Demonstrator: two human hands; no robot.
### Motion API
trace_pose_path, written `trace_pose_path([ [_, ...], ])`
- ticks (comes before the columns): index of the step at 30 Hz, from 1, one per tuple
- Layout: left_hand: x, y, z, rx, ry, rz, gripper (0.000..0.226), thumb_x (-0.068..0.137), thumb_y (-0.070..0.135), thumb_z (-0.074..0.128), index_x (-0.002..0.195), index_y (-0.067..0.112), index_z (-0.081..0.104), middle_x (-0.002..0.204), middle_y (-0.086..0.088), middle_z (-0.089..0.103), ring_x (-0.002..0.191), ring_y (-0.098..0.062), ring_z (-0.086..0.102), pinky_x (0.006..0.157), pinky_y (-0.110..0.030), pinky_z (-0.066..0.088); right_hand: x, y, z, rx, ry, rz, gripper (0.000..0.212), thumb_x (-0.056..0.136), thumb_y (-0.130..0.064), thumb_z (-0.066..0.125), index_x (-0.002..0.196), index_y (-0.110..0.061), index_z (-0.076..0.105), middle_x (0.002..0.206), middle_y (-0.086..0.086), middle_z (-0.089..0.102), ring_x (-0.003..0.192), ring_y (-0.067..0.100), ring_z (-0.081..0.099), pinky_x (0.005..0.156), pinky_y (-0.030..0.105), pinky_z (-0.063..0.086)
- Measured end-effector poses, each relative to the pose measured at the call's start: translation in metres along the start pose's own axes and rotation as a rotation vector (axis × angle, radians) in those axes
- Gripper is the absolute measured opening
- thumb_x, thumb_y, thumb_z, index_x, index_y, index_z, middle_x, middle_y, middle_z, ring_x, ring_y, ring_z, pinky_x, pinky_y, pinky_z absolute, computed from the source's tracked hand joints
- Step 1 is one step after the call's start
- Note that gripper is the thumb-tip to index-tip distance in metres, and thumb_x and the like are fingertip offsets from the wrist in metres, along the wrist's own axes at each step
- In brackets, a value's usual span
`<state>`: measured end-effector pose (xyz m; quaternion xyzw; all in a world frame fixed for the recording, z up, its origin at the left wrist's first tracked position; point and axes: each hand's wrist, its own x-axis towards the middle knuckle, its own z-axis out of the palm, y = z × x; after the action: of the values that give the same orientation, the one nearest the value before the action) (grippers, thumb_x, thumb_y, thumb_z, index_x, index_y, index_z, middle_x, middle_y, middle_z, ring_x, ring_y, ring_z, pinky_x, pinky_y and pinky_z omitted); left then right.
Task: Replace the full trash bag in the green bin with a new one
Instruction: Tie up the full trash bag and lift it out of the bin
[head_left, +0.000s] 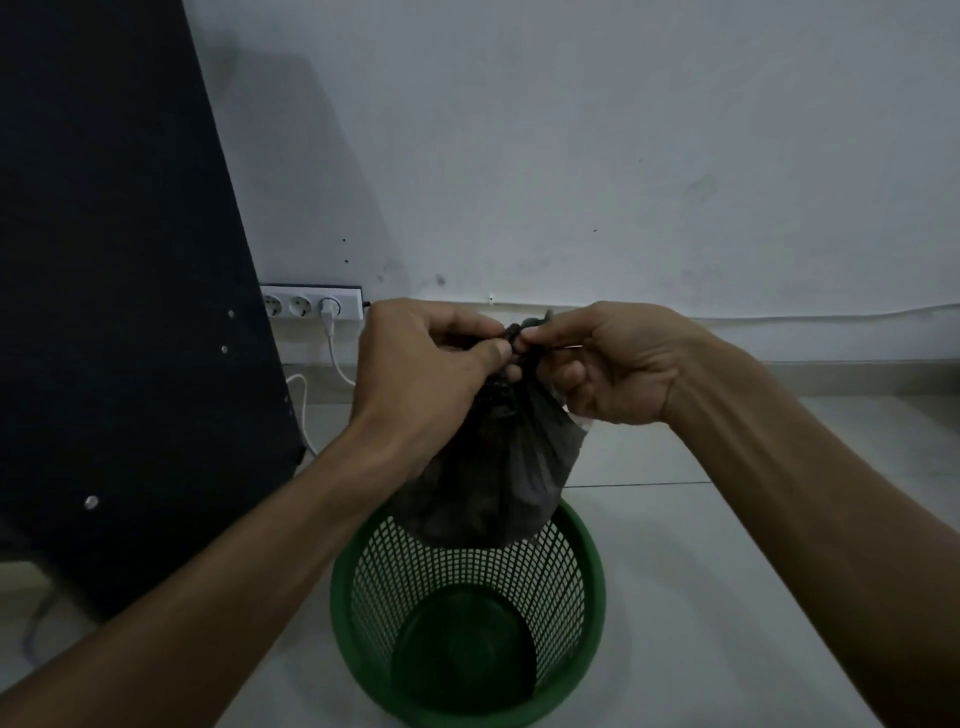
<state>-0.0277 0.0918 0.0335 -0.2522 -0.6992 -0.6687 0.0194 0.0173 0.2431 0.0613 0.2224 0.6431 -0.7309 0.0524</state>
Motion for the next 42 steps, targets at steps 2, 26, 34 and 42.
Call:
trace_pose_path([
  [2,-0.001,-0.004,0.001,0.037,-0.014,0.042,0.011,0.076,0.000,0.076,0.080,0.010,0.074,0.073,-0.004,0.075,0.062,-0.015,0.073,0.063,-0.027,0.059,0.002,0.001,0.002,0.049,0.004,-0.011,0.017,0.088,-0.012,0.058,0.072,-0.010,0.062,0.055,-0.002,0.049,0.033,0.003,0.039,0.036,0.010,0.028],
  [26,0.011,-0.022,-0.007,0.324,0.084,0.363,0.009,0.079,0.008,0.074,0.085,0.014,0.077,0.075,0.012,0.068,0.074,-0.001,0.065,0.070,-0.016,0.052,-0.004,0.006,0.023,0.194,0.034,-0.031,0.020,0.095,-0.010,0.052,0.077,-0.010,0.061,0.054,-0.001,0.061,0.035,0.003,0.054,0.033,0.011,0.039],
  [34,-0.002,-0.038,0.005,0.385,0.140,0.310,0.030,0.078,0.026,0.076,0.107,0.018,0.073,0.089,0.001,0.053,0.079,0.002,0.050,0.068,-0.002,0.040,-0.008,0.002,0.027,0.245,-0.052,-0.018,0.016,0.092,-0.022,0.056,0.079,-0.014,0.056,0.068,-0.002,0.041,0.037,0.004,0.046,0.033,0.012,0.037],
  [42,0.004,-0.045,0.006,0.190,0.135,0.181,0.024,0.072,0.012,0.077,0.096,0.010,0.076,0.089,0.001,0.060,0.081,-0.009,0.061,0.070,-0.016,0.051,-0.017,0.007,0.031,0.242,-0.122,0.025,0.021,0.095,-0.030,0.053,0.084,-0.013,0.059,0.074,-0.002,0.051,0.034,0.005,0.045,0.037,0.010,0.033],
])
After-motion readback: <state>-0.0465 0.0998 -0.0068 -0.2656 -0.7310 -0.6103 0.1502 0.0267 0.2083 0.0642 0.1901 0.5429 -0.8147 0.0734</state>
